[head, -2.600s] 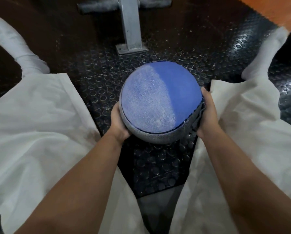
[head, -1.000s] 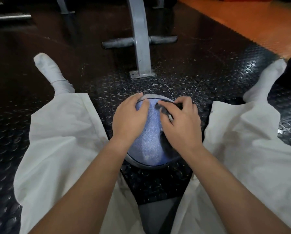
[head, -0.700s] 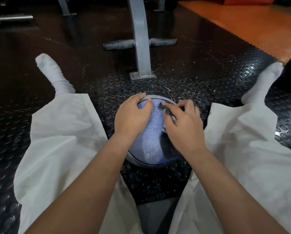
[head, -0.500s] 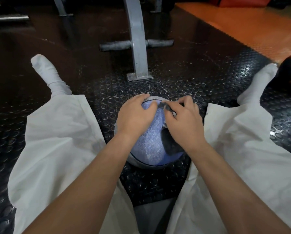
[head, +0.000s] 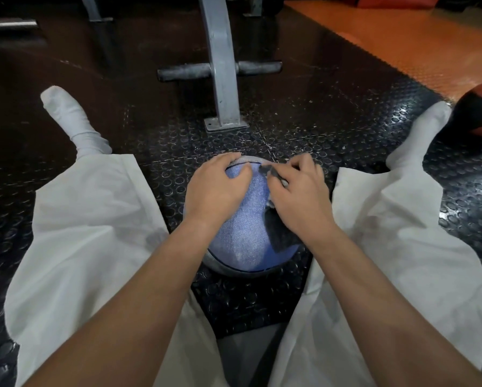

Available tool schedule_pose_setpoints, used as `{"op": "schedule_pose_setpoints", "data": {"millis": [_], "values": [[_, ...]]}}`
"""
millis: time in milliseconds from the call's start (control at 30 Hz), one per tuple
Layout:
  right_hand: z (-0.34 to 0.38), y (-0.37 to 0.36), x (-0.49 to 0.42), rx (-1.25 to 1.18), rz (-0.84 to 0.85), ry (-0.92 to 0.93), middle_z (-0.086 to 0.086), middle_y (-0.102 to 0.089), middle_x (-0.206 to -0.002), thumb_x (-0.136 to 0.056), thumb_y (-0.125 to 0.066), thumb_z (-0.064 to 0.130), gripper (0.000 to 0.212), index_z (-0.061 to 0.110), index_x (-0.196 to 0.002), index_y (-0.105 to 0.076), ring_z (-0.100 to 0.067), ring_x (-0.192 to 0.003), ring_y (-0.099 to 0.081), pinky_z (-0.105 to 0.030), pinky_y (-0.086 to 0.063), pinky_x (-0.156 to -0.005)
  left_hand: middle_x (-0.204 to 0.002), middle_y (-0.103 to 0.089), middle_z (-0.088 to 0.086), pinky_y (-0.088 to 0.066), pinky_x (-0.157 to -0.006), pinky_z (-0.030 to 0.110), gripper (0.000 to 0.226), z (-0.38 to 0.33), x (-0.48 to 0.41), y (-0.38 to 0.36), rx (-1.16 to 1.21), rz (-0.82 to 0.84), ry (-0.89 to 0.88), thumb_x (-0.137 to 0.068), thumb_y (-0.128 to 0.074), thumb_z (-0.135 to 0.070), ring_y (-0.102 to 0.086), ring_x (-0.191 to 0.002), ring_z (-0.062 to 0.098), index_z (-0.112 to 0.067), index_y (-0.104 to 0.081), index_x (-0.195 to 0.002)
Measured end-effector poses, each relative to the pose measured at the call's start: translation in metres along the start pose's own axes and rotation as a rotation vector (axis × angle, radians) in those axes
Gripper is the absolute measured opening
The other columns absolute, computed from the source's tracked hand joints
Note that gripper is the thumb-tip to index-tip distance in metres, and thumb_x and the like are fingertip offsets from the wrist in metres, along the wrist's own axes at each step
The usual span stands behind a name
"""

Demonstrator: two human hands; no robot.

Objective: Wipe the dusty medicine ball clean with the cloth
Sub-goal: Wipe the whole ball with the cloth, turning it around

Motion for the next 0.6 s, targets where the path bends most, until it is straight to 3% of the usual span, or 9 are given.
{"op": "schedule_pose_setpoints", "data": {"millis": [167,333,600], "values": [[0.015,-0.012,-0.02,0.037,0.119,0.003,0.006,-0.037,-0.106,-0.096,-0.042,0.036,0.031,0.031,-0.118,-0.063,-0.021,-0.105,-0.036,-0.042,-0.036,-0.095,-0.134,-0.057,-0.015,-0.042,-0.104,0.033,0.04,0.007,-0.004,0.005,0.042,-0.012,0.094,-0.093,-0.052,-0.045,-0.052,-0.122,0.01,-0.033,-0.06,-0.13],[0.0,0.002,0.017,0.051,-0.023,-0.035,-0.002,-0.046,-0.114,-0.094,-0.047,0.031,0.034,0.029,-0.125,-0.061,-0.025,-0.104,-0.04,-0.043,-0.039,-0.093,-0.131,-0.058,-0.019,-0.041,-0.096,0.027,0.035,0.01,-0.003,0.004,0.095,-0.003,0.11,-0.094,-0.051,-0.042,-0.054,-0.118,0.007,-0.036,-0.061,-0.127],[0.016,-0.007,-0.008,0.03,0.065,-0.024,0.005,-0.039,-0.105,-0.096,-0.043,0.033,0.029,0.026,-0.111,-0.067,-0.018,-0.098,-0.033,-0.041,-0.035,-0.094,-0.136,-0.055,-0.016,-0.04,-0.106,0.032,0.036,0.004,-0.002,-0.001,0.068,0.012,0.022,-0.097,-0.048,-0.039,-0.05,-0.124,0.007,-0.031,-0.061,-0.13]]}}
Point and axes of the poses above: each hand's wrist, its own x-axis away from the middle knuckle, its own y-axis out of the back of the hand, z = x × y, the point moved 7 cm from there along -x, towards the middle knuckle
